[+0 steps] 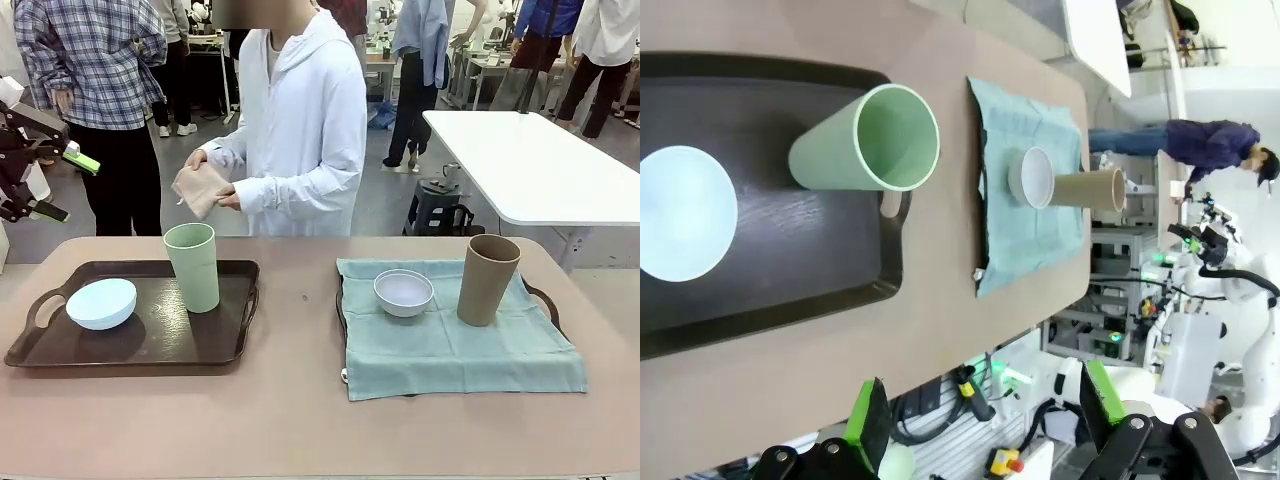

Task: Set up a tray with a mat and arrange the tableware.
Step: Pick up the Picnic Bowl and Reusable plastic cup from the Handle tray in front of the human's position and hold them in the air.

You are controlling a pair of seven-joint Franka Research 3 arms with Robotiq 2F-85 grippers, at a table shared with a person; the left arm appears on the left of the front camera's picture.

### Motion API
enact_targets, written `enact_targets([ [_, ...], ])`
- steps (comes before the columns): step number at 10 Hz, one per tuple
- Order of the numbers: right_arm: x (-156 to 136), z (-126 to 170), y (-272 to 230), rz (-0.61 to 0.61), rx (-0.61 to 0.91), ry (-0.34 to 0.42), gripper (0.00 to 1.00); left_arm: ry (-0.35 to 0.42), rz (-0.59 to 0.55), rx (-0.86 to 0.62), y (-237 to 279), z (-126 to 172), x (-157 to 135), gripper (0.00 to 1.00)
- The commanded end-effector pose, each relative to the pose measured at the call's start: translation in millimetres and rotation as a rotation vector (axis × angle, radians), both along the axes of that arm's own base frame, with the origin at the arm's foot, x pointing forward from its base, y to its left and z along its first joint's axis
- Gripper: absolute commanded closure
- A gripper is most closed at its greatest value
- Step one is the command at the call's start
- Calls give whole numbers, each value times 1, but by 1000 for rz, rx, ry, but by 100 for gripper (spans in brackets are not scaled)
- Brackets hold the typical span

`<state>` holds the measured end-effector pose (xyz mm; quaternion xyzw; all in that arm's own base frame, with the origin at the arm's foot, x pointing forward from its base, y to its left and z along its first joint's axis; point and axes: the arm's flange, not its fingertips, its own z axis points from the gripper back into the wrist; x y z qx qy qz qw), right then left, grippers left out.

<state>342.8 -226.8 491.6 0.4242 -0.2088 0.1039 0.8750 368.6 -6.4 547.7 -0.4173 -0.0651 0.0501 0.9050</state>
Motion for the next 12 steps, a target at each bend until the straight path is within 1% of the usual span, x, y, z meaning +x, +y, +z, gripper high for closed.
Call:
enact_targets([
  [1,0,-2,-2,-4,2,1,0,-9,11,-2,4,1,-2,0],
  [2,-6,-1,-10,35,87,-9,0,73,-12,-59,22,3,4,0],
  [3,-15,-5,-25,39,175,-9,0,133,-61,-189,52,3,2,0],
  [5,-22,-18,-48,18,273,12,0,205,-81,-328,103,-7,5,0],
  [6,-26,-21,-55,25,304,9,0,231,-81,-363,124,-11,6,0],
  [7,-32,-22,-65,23,341,-2,0,233,-95,-383,133,-13,2,0],
  [8,-34,-23,-73,13,359,-7,0,215,-87,-395,142,-17,0,0],
  [9,-37,-23,-75,14,369,-6,0,192,-68,-417,149,-18,-9,0],
  [10,-35,-22,-76,2,375,-1,0,169,-50,-431,148,-17,-14,0],
  [11,-32,-22,-78,-2,371,6,0,145,-32,-453,151,-22,-20,0],
  [12,-28,-20,-75,3,365,11,0,139,-15,-464,158,-23,-24,0],
])
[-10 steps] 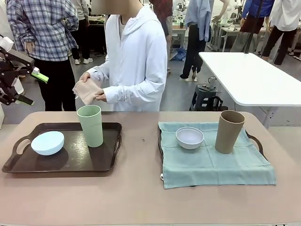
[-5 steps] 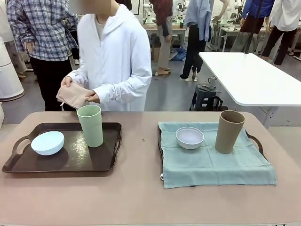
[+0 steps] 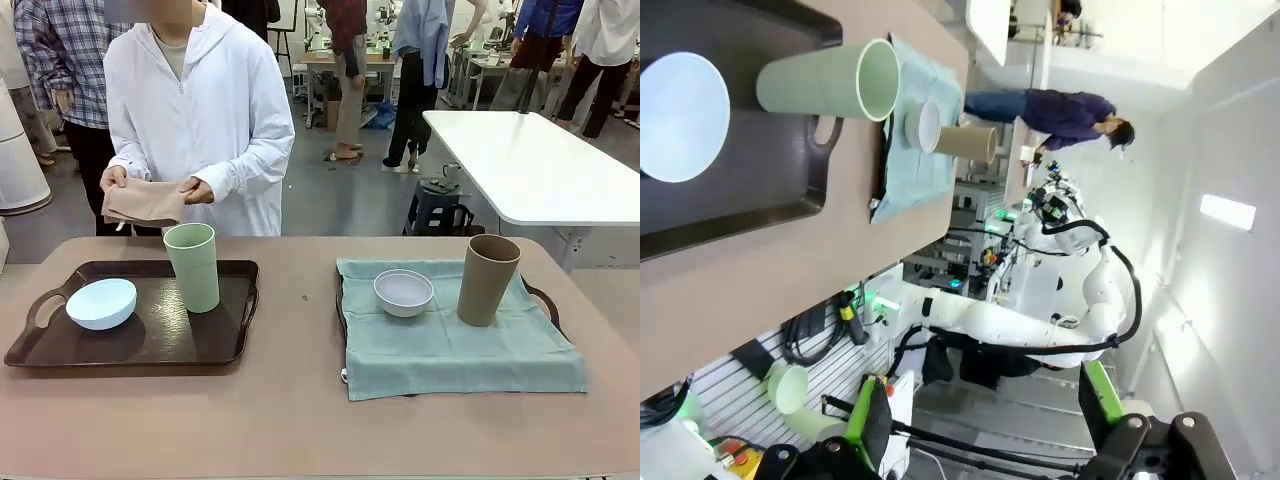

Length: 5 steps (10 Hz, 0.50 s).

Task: Set up a tray with a mat and arrange the tableware.
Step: Pick up the Picnic Bowl and Reusable plastic cup from the Handle tray in front of the human's position and hold them in the air.

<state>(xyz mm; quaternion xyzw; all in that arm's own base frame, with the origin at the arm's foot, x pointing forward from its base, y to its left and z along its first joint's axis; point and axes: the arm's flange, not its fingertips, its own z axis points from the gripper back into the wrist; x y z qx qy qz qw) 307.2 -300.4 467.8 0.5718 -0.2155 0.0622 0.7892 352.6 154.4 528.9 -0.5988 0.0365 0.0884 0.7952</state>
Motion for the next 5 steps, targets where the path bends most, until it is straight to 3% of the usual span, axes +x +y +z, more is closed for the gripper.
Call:
enact_targets([
  [1,9,4,1,15,6,-6,0,-27,32,-20,1,-3,-14,0],
  [5,15,1,8,38,-7,-1,0,33,-46,88,4,7,0,0],
])
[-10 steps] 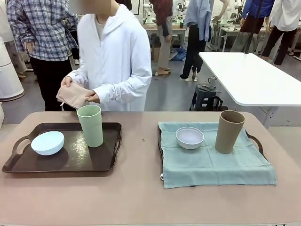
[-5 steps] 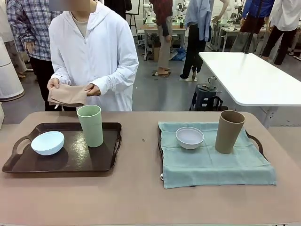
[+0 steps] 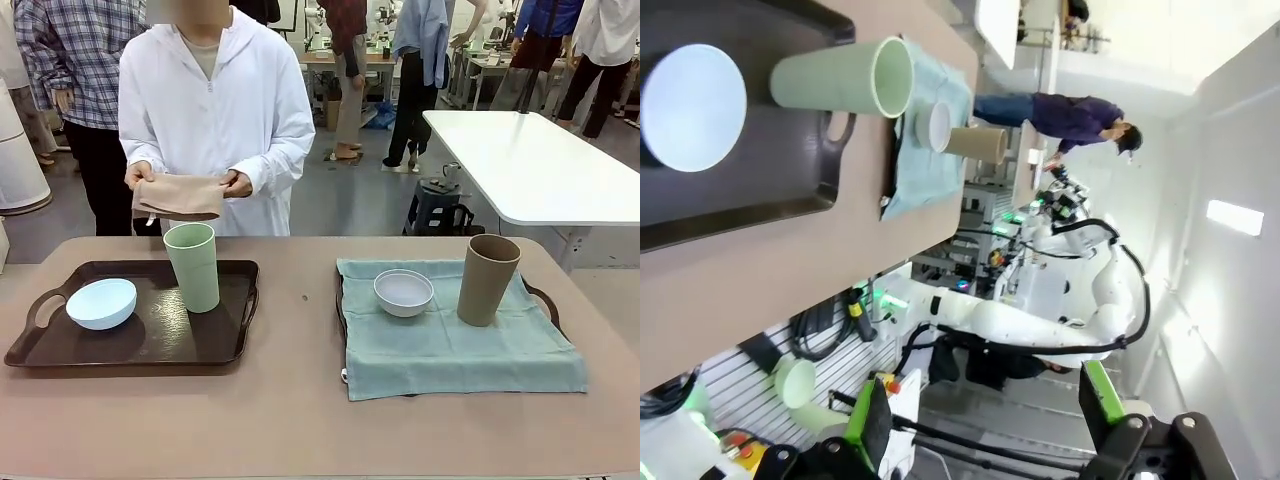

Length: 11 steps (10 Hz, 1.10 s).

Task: Set up a tray with a mat and arrange the tableware.
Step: Pick up the Picnic Bowl and Reusable plastic cup from the Handle tray in front of the human's position and hold them in the air.

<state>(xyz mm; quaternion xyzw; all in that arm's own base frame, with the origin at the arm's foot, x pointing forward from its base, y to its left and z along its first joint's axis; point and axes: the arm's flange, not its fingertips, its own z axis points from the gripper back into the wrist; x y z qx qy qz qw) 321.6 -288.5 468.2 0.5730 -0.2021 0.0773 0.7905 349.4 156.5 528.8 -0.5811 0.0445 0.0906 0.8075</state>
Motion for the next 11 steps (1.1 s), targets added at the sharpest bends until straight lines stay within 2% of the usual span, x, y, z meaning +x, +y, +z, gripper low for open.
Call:
enact_targets([
  [1,1,0,-6,0,-5,-3,0,21,-54,63,-5,5,5,0],
  [11,0,-1,0,0,-1,2,0,20,-49,67,-10,2,5,0],
])
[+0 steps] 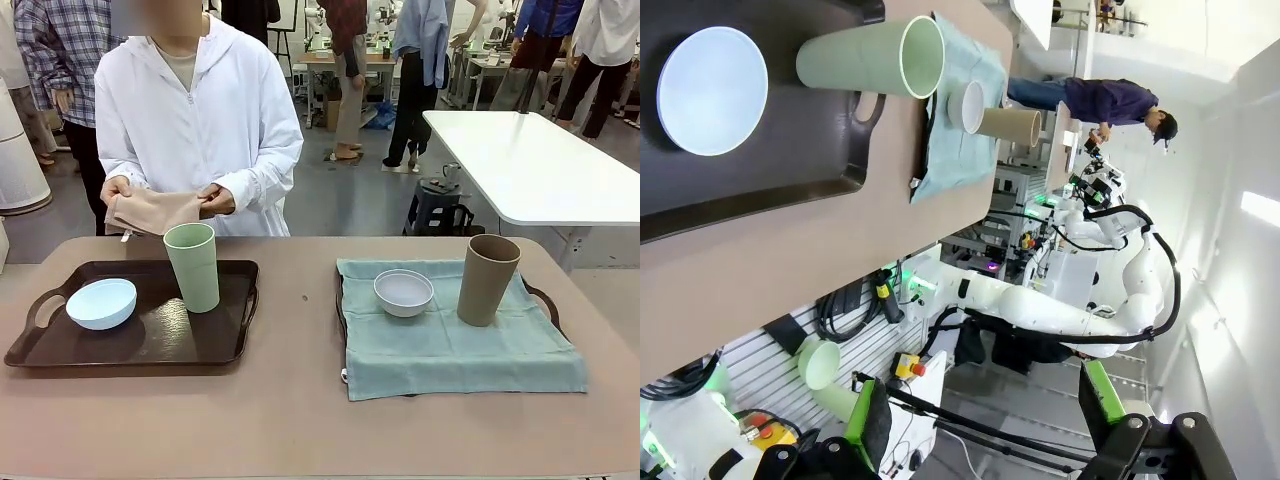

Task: Set up a tray with a mat and arrange the tableware.
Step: Pick up the Picnic Bowl and Reusable plastic cup from the Handle tray in front of the human's position and hold them in the air.

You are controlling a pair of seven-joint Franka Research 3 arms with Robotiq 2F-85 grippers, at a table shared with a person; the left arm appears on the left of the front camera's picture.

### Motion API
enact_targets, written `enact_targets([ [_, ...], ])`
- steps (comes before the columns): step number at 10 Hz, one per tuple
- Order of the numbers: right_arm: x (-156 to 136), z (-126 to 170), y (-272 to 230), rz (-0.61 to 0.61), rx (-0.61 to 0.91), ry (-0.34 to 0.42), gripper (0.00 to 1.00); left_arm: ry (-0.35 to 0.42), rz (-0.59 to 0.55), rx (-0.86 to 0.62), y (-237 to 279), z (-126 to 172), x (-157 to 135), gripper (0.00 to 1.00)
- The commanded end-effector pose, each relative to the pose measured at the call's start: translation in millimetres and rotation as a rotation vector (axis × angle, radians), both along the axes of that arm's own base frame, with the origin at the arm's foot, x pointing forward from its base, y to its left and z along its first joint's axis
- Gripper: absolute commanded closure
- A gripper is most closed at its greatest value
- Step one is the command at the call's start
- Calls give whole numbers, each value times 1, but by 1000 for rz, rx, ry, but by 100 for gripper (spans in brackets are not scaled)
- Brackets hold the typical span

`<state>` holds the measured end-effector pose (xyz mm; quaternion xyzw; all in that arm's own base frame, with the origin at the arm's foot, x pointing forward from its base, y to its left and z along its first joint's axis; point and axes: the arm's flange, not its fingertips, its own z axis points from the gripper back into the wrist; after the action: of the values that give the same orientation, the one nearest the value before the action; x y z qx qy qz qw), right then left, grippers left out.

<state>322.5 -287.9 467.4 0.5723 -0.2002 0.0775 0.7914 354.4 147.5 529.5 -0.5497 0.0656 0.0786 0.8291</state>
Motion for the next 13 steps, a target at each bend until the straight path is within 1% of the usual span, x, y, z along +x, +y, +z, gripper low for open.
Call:
enact_targets([
  [1,-1,0,-1,-2,2,-1,0,-4,1,-4,-1,1,0,0],
  [11,0,0,0,0,0,0,0,0,0,0,0,0,0,0],
  [12,12,4,20,39,-58,21,0,5,-22,97,-8,0,5,0],
  [13,24,16,42,43,-143,21,0,20,-9,226,-20,11,4,0],
])
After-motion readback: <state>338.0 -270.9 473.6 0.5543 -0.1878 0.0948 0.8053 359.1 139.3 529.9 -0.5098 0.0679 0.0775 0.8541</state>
